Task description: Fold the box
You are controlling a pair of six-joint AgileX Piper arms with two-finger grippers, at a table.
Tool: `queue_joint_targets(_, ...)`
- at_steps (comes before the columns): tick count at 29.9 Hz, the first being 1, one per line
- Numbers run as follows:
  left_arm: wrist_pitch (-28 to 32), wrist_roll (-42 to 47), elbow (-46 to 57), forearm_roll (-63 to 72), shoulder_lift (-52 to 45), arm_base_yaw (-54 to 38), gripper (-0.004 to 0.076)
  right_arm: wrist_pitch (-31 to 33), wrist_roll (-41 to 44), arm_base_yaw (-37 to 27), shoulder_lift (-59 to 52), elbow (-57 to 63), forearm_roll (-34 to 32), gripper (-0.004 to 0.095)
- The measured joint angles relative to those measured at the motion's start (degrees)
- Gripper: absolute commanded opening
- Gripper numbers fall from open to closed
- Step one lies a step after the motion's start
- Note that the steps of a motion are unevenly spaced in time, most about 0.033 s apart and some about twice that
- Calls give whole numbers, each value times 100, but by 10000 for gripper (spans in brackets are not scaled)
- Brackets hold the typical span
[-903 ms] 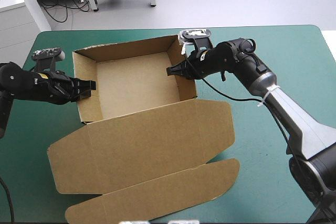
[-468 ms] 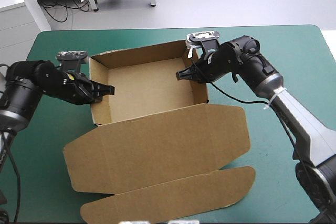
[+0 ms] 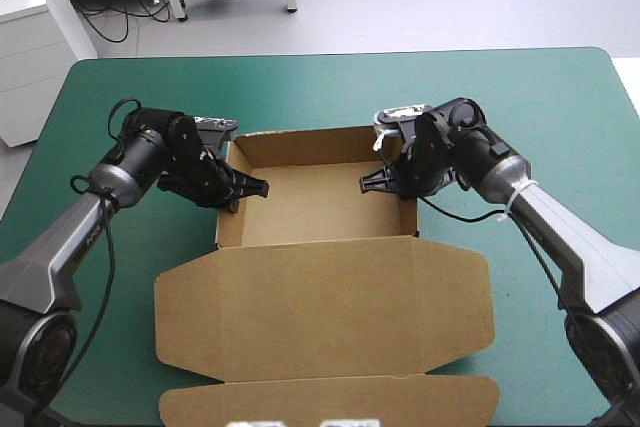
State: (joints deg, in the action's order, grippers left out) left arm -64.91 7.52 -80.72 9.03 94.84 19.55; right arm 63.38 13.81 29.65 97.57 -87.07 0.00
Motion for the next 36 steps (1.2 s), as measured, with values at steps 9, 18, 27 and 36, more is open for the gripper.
queue_joint_targets(9,128,-8,0,-19,404,1,-9,-591,44,-6,195,564,64,53)
queue_joint_targets(18,372,-91,-40,-37,463,1,36,-227,-60,0,573,501,105,460)
queue_joint_targets(27,478,-354,-40,-212,476,6,463,440,245,36,658,-180,-348,471)
queue_joint_targets(36,675,-616,-44,-325,476,6,582,603,724,36,658,-466,-435,471)
